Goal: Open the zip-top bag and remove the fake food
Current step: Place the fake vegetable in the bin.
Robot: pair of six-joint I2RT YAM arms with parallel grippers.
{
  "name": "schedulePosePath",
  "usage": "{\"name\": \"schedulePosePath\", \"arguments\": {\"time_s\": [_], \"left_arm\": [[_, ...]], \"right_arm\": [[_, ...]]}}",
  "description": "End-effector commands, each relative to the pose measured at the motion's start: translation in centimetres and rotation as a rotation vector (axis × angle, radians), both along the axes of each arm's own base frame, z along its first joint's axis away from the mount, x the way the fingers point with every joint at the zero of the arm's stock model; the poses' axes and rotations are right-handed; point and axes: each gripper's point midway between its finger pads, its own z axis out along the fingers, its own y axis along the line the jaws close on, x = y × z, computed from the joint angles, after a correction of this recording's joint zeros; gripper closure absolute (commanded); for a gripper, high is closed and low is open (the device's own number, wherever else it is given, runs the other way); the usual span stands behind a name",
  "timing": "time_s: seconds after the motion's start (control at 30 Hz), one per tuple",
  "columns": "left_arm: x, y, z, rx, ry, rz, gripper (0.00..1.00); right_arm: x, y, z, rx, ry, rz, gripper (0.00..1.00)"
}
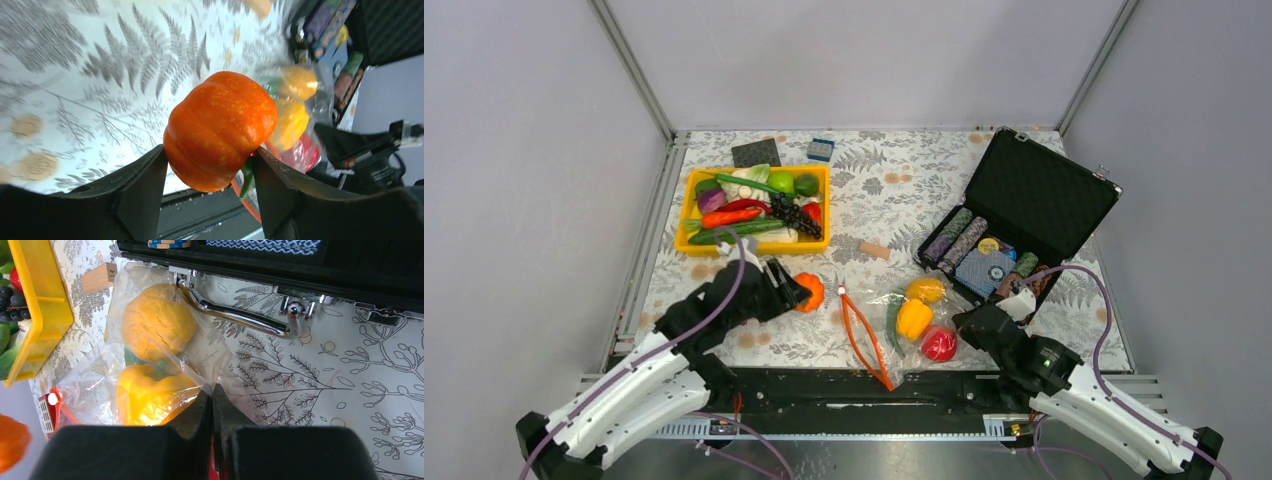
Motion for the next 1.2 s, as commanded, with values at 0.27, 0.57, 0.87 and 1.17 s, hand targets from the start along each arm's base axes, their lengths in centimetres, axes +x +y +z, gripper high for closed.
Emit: {"name": "schedulePosePath", "arguments": {"time_s": [0.27, 0.57, 0.87, 1.17], "left_arm": [[9.5, 7.1, 7.9, 0.158, -0.100, 0.113, 0.55], [15.9, 11.3, 10.5, 0.115, -0.120, 0.222, 0.55], [19.5, 13.9, 10.3, 0.116, -0.105, 0.256, 0.55], [22.6, 16.0, 10.3, 0.146, -0.093, 0.291, 0.55]], "right_arm": [[0.5, 0.2, 0.9, 0.020, -0.035, -0.009, 1.00], [0.6, 0.2, 1.2, 0.004, -0.044, 0.008, 1.00], [0.5, 0.2, 1.1, -0.004, -0.037, 0.012, 1.00], [0.5, 0.3, 1.2, -0.003, -0.038, 0.017, 1.00]]}}
